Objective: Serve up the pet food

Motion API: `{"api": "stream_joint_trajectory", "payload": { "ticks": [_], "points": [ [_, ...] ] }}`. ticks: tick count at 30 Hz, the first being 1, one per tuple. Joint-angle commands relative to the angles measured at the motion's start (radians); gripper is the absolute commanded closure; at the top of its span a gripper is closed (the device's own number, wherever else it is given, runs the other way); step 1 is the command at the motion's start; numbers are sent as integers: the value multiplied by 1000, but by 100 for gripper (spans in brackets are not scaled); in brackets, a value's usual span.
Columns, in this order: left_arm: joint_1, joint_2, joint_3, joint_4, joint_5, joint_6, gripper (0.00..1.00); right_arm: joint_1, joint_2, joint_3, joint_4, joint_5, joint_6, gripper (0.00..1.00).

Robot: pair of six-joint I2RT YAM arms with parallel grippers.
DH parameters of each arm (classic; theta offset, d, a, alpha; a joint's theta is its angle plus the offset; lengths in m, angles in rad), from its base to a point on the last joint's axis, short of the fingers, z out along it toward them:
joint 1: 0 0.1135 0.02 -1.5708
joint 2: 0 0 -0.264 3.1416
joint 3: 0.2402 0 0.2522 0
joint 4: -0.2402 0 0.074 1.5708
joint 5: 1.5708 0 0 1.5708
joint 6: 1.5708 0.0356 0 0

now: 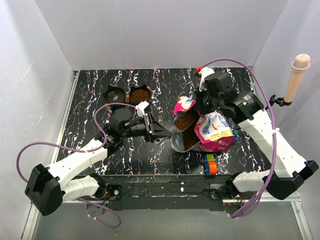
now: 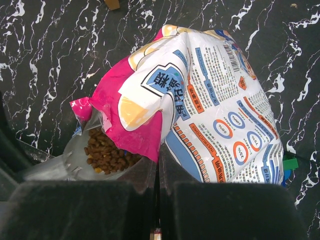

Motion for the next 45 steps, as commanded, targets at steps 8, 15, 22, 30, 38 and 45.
{"api": "stream_joint_trajectory", "payload": {
  "ticks": [8,15,22,30,38,45],
  "points": [
    [19,-6,-171,467,-7,-130,100,0,-42,134,108,-24,15,99],
    [35,-52,-208,533,-19,-153,100,0,-36,133,107,-41,23,99],
    [36,-95,-160,442,56,-126,100,-2,-48,111,113,-24,21,99],
    [38,-182,-140,326,96,-100,100,-6,-53,119,110,-26,24,99],
    [38,-255,-145,285,96,-106,100,-5,-48,126,104,-15,38,99],
    [38,-296,-129,293,85,-132,100,-5,-57,107,102,-1,40,99]
  ]
}}
